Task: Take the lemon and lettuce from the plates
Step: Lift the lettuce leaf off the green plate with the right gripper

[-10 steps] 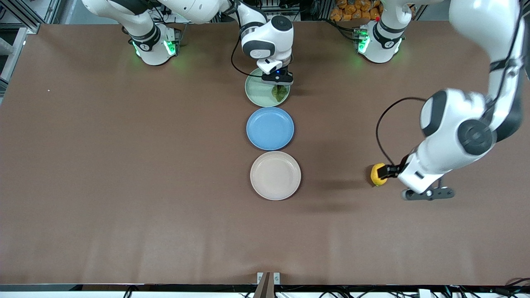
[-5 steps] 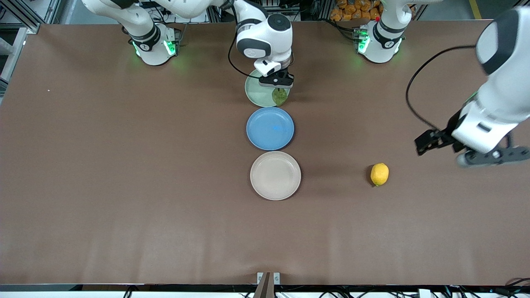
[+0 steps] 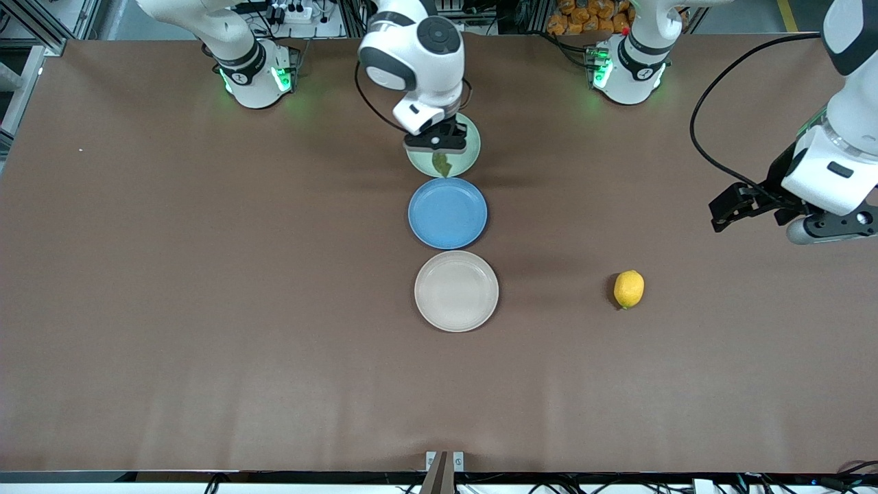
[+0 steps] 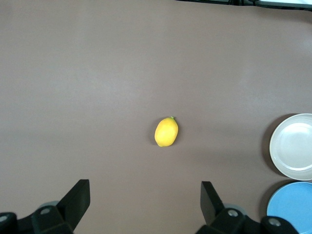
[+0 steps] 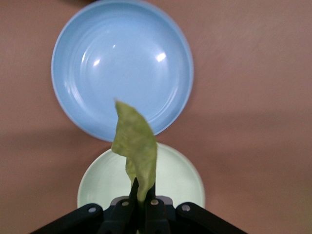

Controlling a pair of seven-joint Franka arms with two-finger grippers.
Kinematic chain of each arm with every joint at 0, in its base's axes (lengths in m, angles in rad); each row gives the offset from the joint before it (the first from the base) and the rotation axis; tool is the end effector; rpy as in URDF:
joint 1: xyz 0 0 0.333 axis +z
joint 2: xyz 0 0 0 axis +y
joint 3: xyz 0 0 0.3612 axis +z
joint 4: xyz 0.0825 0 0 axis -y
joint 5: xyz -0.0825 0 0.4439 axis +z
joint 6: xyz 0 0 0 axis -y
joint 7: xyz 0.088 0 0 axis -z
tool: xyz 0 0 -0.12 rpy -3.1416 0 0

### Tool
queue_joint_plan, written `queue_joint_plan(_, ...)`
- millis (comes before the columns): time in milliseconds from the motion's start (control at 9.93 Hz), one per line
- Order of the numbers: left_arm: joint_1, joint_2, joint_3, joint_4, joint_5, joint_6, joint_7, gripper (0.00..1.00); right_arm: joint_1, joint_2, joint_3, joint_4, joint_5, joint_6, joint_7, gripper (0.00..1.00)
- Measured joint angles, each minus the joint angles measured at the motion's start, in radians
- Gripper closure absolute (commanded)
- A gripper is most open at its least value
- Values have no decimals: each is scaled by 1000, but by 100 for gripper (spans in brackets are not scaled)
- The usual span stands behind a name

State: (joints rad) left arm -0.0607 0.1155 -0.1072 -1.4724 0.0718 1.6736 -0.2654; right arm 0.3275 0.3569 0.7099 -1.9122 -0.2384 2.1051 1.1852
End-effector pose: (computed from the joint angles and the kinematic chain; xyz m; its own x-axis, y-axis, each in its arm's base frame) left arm 0.6592 -0.0993 0.6458 0.9908 0.0921 0.0986 0.0960 -0.9948 -0.0348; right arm 0.3702 0.5541 0.3397 0.9975 -0.0428 -0.0555 -0.0402 -0.9981 0.0471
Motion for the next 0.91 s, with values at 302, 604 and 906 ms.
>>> queue_joint_plan(302,1,-39,27,0,1,-21,49,0,-45,-84,-129,0,61,-75,-241,100)
queue_joint_plan(604,11,-61,38,-2,1,-63,80,0,-77,-105,-319,0,78,-77,-506,100)
queue_joint_plan(906,7,-54,37,-16,1,-64,80,0,-119,-128,-499,1,137,-79,-804,100)
